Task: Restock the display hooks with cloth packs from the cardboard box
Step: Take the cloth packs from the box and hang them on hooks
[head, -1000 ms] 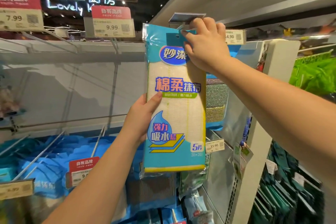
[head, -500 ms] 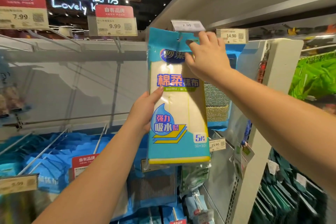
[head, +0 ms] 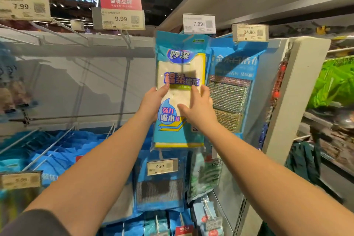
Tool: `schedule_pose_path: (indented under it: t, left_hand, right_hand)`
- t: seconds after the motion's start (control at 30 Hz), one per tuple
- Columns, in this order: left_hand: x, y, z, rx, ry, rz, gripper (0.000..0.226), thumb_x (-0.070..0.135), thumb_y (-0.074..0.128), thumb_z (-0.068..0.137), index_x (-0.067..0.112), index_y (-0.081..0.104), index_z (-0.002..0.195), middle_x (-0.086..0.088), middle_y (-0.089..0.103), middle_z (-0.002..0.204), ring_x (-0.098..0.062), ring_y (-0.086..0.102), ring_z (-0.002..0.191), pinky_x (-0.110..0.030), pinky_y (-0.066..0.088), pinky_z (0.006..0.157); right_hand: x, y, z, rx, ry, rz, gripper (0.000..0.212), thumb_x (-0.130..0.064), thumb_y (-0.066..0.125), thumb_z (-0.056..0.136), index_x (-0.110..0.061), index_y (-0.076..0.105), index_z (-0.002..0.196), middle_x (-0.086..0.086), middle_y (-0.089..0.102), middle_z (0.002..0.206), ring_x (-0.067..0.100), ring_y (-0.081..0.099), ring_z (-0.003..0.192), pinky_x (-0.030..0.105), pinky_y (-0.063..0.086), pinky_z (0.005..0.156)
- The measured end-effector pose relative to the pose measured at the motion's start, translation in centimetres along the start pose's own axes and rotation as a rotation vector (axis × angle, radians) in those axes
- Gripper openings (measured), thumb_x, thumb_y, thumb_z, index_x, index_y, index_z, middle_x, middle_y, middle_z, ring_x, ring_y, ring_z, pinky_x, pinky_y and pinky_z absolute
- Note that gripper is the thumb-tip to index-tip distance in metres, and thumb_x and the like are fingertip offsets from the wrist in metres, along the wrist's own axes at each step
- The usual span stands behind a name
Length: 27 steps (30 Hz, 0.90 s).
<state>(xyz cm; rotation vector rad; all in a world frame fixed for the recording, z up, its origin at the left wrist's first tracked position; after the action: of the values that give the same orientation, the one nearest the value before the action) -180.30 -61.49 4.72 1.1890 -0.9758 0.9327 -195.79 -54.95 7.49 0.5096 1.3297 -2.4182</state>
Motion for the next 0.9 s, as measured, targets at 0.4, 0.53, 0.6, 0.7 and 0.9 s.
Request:
schedule_pose_path:
  t: [0.4,0.53,0.6,0.7,0.9]
  left_hand:
    - [-2.3,-2.6,2.7,0.159,-0.023,0.319,0.054,0.047,0.065,0.094,0.005,0.057,0.127,-0.012,0.07,0.116,-0.02,0.067,0.091,-0.027,0.052,0.061]
    - [-1.6,-2.7,1.3,0.216,0.008,0.462,0.065,0.058,0.064,0.09,0.003,0.06,0.124,-0.009,0.071,0.109,-0.012,0.06,0.074,-0.023,0.049,0.062]
    - [-1.6,-3.0,-0.2,0.239,0.011,0.56,0.054,0.049,0.063,0.095,0.004,0.059,0.123,-0.008,0.066,0.111,-0.013,0.056,0.075,-0.021,0.044,0.06]
    - [-2.6,-5.1,-3.5,0.282,-0.026,0.728,0.037,0.049,0.058,0.097,0.017,0.059,0.114,-0.006,0.061,0.097,-0.021,0.053,0.081,-0.029,0.038,0.06]
    - [-1.8,-13.4,-14.7,0.359,0.099,0.73,0.014,0.024,0.061,0.099,0.014,0.064,0.108,-0.001,0.061,0.092,-0.014,0.053,0.086,-0.02,0.039,0.062]
  right_hand:
    - [0.4,4.1,2.1,-0.1,-0.024,-0.106,0.07,-0.033,0.057,0.096,-0.012,0.023,0.153,0.014,0.004,0.162,0.035,0.015,0.145,0.046,0.031,0.113]
    - [1.1,4.1,0.9,-0.151,-0.072,-0.139,0.064,-0.027,0.053,0.095,-0.011,0.027,0.151,0.012,0.016,0.158,0.033,0.023,0.14,0.047,0.034,0.111]
    - [1.1,4.1,-0.1,-0.183,-0.097,-0.12,0.059,-0.025,0.051,0.094,-0.01,0.031,0.148,0.013,0.024,0.154,0.034,0.028,0.138,0.047,0.035,0.11]
    - [0.4,4.0,-2.7,-0.211,-0.124,-0.075,0.05,-0.022,0.051,0.094,-0.007,0.043,0.14,0.015,0.039,0.141,0.036,0.039,0.129,0.046,0.038,0.105]
    - [-5.4,7.6,-11.3,-0.312,-0.256,0.003,0.045,-0.021,0.061,0.09,-0.002,0.055,0.131,0.021,0.052,0.129,0.037,0.05,0.122,0.041,0.035,0.104]
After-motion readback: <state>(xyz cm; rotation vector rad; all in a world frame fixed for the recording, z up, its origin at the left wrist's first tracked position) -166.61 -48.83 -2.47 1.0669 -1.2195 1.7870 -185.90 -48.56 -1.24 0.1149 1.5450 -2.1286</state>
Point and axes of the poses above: each hand's wrist, its own z-axis towards the middle knuckle, its own y-axis out of the palm, x = y × z, the point moved 10 cm from there along z, towards the middle knuckle
